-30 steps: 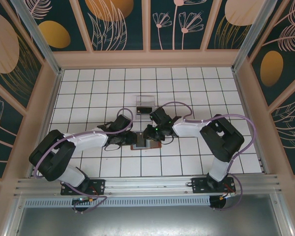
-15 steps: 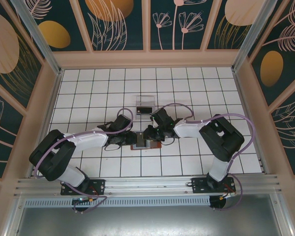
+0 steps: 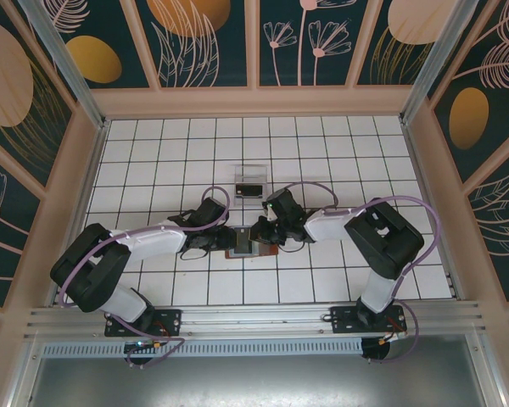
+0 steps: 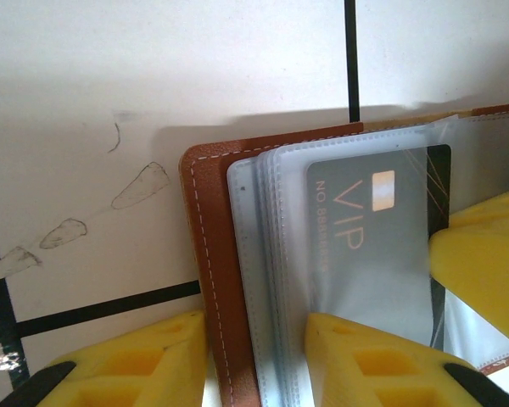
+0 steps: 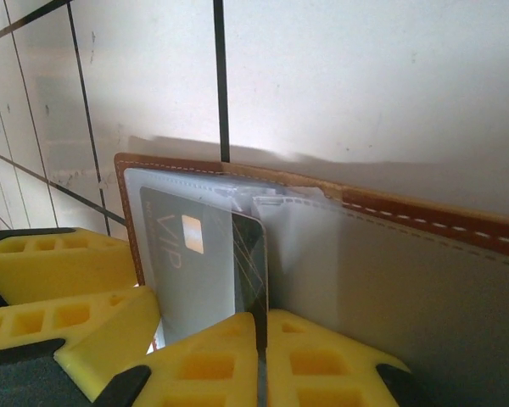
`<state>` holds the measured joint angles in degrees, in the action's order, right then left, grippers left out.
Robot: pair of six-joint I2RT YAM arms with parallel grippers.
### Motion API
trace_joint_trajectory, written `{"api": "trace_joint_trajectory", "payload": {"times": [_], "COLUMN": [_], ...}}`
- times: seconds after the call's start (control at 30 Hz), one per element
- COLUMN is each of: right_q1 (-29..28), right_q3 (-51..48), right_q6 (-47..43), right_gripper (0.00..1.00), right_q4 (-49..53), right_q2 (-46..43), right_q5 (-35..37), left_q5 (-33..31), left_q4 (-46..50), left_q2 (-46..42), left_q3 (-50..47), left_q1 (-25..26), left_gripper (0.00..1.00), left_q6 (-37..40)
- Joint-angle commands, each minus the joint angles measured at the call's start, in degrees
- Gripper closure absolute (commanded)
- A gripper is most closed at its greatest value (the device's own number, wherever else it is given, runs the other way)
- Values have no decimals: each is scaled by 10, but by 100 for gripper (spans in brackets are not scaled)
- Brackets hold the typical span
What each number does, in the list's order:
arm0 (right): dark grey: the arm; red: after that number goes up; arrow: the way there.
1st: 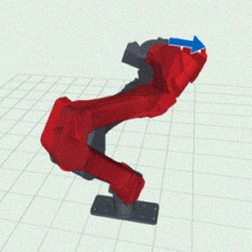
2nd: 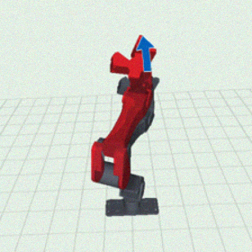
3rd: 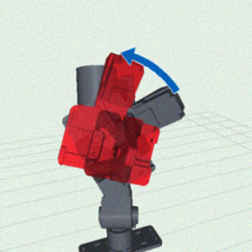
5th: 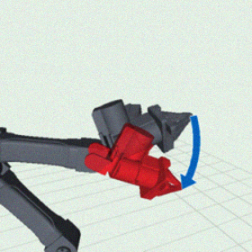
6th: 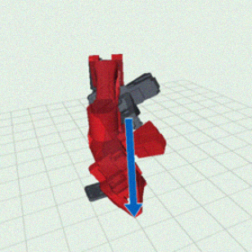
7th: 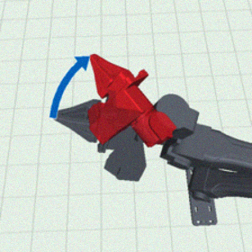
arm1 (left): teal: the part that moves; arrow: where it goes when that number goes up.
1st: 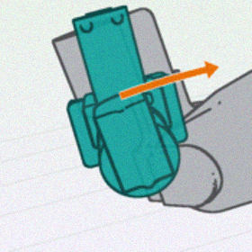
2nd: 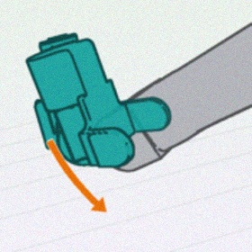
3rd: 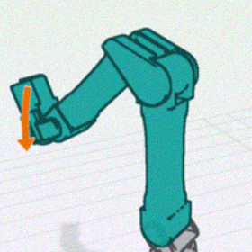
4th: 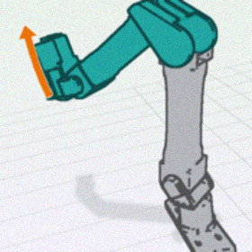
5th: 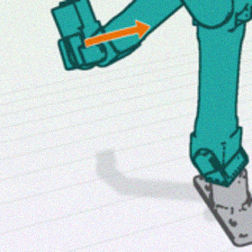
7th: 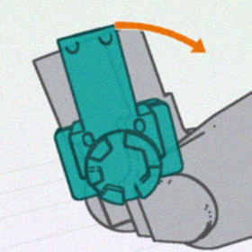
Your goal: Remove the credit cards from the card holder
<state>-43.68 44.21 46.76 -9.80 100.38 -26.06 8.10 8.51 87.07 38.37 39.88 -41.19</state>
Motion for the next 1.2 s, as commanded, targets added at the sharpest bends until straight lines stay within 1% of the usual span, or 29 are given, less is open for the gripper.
{"api": "trace_joint_trajectory", "payload": {"times": [0.0, 0.2, 0.5, 0.93, 1.17], "right_q1": [-1, 9, 29, 44, 52], "right_q3": [-23, -43, -67, -67, -43], "right_q6": [9, 12, 5, -24, -47], "right_gripper": [93, 96, 97, 97, 96], "right_q4": [-5, -16, -3, 73, 126], "right_q2": [-9, -29, -57, -130, -177], "right_q5": [-12, -13, -10, 15, 39], "left_q5": [-32, -34, -39, -38, -40], "left_q4": [40, 44, 54, 57, 59], "left_q2": [26, 26, 24, 18, 6], "left_q3": [-23, -22, -19, -12, -4], "left_q1": [0, 1, 1, 1, 1], "left_gripper": [64, 63, 62, 62, 63], "left_q6": [2, 4, 6, 11, 18]}}
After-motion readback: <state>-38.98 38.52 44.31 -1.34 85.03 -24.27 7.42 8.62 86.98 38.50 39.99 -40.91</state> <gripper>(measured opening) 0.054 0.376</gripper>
